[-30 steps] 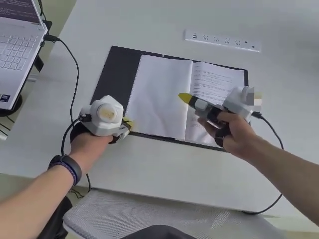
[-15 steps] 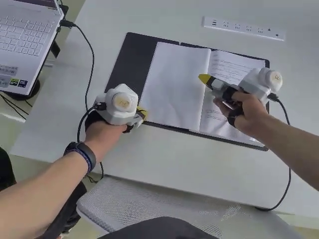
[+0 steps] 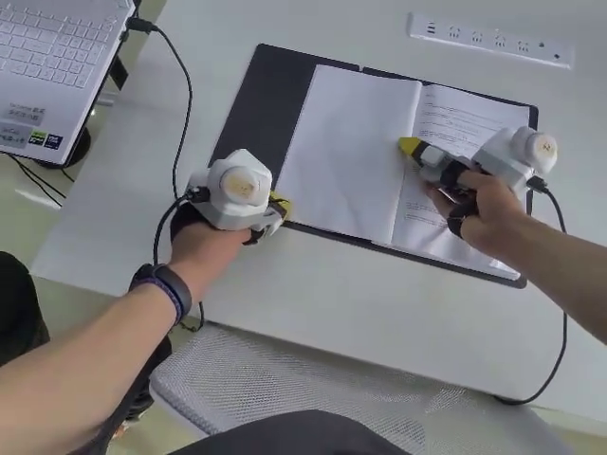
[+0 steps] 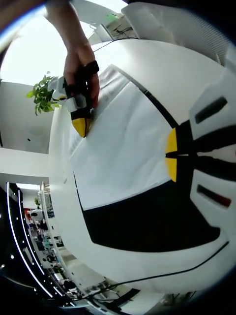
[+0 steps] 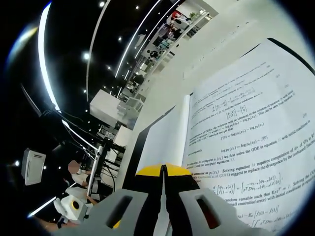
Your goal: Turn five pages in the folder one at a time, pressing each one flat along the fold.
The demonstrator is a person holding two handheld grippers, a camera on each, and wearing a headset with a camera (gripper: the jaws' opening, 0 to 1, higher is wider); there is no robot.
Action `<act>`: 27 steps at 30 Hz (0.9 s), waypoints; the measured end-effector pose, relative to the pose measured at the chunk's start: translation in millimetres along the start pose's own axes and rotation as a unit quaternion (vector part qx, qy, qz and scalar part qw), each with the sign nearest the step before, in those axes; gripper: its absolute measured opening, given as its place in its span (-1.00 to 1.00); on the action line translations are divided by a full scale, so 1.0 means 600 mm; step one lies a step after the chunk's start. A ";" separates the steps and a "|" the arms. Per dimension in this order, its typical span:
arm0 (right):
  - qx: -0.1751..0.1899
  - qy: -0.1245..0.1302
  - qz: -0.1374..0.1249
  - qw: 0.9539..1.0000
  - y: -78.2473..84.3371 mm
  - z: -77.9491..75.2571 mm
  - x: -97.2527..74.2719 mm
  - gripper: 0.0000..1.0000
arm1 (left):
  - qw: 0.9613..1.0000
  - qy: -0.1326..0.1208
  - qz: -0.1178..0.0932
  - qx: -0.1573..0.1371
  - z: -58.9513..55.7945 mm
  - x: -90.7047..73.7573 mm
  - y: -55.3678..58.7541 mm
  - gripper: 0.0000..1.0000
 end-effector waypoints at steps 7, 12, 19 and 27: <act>-0.001 -0.003 -0.006 1.000 0.000 0.014 -0.005 -1.00 | 1.000 0.001 0.003 0.002 0.001 0.001 -0.001 -1.00; 0.011 -0.001 -0.012 1.000 -0.014 0.013 0.006 -1.00 | 1.000 0.000 0.003 0.004 0.000 0.002 -0.001 -1.00; 0.031 -0.004 -0.026 0.999 -0.045 -0.012 0.042 -1.00 | 1.000 0.001 0.001 0.005 0.000 0.001 -0.001 -1.00; 0.034 0.002 -0.043 0.998 -0.076 -0.016 0.074 -1.00 | 1.000 0.002 0.004 0.007 -0.002 -0.001 -0.003 -1.00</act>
Point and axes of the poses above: the centre of the closed fingertips' face, and the gripper's own axes: x roughly forward along the fingers, z roughly to its left, y roughly out of its underside, the point moved 9 cm from there along -x, roughly backward along the fingers, and after that the axes turned 15 degrees about y, right-handed, at the moved point
